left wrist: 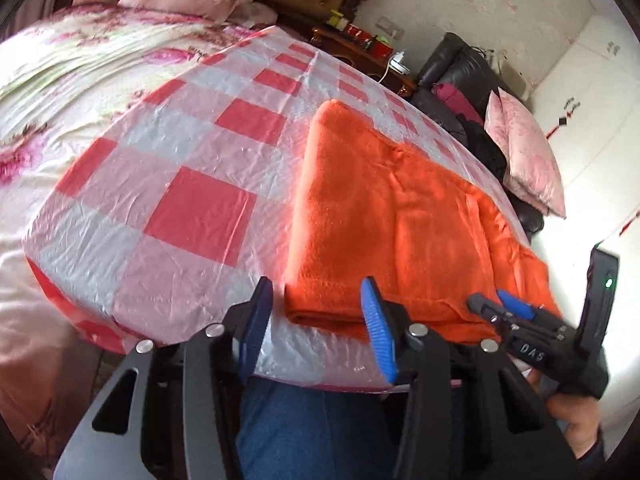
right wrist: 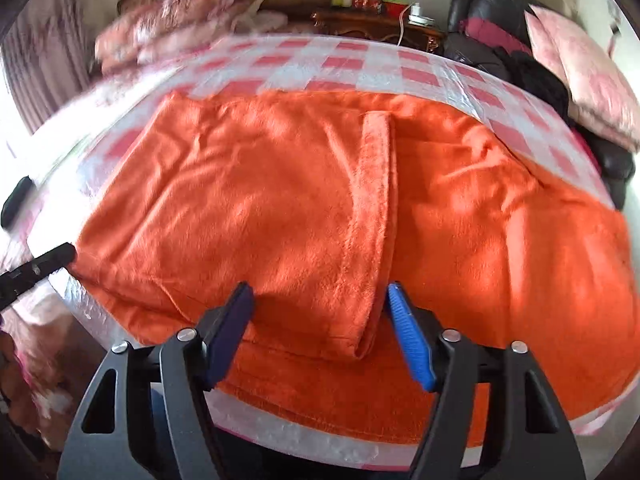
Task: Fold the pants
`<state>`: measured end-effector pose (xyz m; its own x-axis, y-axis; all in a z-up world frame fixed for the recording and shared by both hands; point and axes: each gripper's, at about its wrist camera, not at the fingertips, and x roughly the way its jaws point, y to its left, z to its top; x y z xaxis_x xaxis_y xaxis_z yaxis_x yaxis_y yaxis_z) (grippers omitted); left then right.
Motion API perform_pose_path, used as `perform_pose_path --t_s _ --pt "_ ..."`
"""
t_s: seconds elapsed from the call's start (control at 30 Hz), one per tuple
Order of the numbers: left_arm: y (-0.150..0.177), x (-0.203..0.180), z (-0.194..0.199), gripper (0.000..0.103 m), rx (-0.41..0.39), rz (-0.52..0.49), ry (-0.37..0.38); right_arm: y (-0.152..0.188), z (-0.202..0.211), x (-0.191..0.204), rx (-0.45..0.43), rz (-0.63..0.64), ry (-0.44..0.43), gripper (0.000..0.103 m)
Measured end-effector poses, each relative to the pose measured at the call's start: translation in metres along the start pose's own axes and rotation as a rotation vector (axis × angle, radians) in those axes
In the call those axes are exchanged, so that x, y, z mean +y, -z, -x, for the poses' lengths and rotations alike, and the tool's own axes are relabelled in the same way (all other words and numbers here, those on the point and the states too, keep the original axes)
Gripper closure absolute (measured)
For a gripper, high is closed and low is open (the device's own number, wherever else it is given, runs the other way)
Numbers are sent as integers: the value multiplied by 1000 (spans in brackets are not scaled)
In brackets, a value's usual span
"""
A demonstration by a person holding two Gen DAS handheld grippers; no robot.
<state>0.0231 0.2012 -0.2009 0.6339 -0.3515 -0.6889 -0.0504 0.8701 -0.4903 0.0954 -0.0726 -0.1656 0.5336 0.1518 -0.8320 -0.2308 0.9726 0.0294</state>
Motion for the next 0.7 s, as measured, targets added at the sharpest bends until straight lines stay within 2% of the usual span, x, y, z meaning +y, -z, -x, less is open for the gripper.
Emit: perform_pose_path --t_s 0.1,0.2,0.43,0.57,0.7 --pt "-4 13 -6 62 30 119 79 1 1 3 -6 36 16 37" --pt "-3 33 -10 76 76 285 186 2 2 2 -1 17 11 37" --pt "12 67 -26 77 134 586 421 2 -1 3 -2 23 10 37" --pt "21 72 -29 76 154 658 465 1 -1 3 -4 25 4 37" --pt "16 66 -28 76 114 637 425 2 -1 2 -4 26 5 36"
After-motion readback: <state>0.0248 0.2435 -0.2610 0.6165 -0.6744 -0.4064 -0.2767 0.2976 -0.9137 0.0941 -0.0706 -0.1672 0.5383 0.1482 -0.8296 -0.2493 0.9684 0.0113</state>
